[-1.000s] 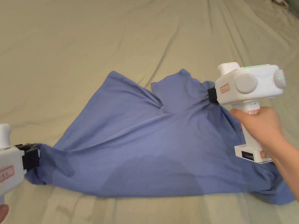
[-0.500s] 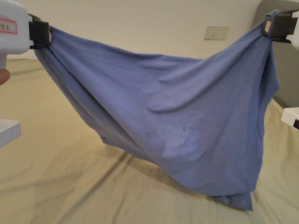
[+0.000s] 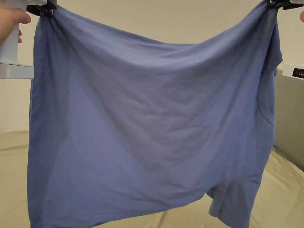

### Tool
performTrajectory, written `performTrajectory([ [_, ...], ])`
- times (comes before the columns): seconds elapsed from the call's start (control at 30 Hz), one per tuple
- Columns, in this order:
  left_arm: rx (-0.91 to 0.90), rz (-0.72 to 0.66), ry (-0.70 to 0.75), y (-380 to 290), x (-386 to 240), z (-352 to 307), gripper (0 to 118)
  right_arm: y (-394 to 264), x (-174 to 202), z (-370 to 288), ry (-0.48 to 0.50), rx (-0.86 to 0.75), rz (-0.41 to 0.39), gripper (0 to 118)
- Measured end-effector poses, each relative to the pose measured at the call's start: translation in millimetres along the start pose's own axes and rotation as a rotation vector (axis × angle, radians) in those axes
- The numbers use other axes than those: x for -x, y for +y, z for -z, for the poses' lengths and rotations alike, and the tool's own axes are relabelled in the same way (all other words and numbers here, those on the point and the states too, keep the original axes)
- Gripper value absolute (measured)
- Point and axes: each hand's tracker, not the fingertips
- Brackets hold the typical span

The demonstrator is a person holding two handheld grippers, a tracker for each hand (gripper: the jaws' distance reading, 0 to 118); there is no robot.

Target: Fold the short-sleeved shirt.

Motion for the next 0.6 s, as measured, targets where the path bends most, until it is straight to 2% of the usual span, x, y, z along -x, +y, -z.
performTrajectory([
  [0.23, -0.023, -0.038, 0.077, -21, 9, 76, 2, -17, 18, 84, -0.066, 0.009, -0.102, 6],
  [0.3, 0.046, -0.026, 0.080, -37, 11, 106, 2, -39, 23, 102, -0.102, 0.030, -0.143, 6],
  [0.47, 0.133, -0.056, 0.080, -120, 7, 152, 2, -125, 15, 136, -0.073, 0.122, -0.127, 6],
  [0.6, 0.368, -0.067, 0.007, -215, 0, 188, 2, -235, 4, 146, -0.046, 0.262, -0.049, 6],
])
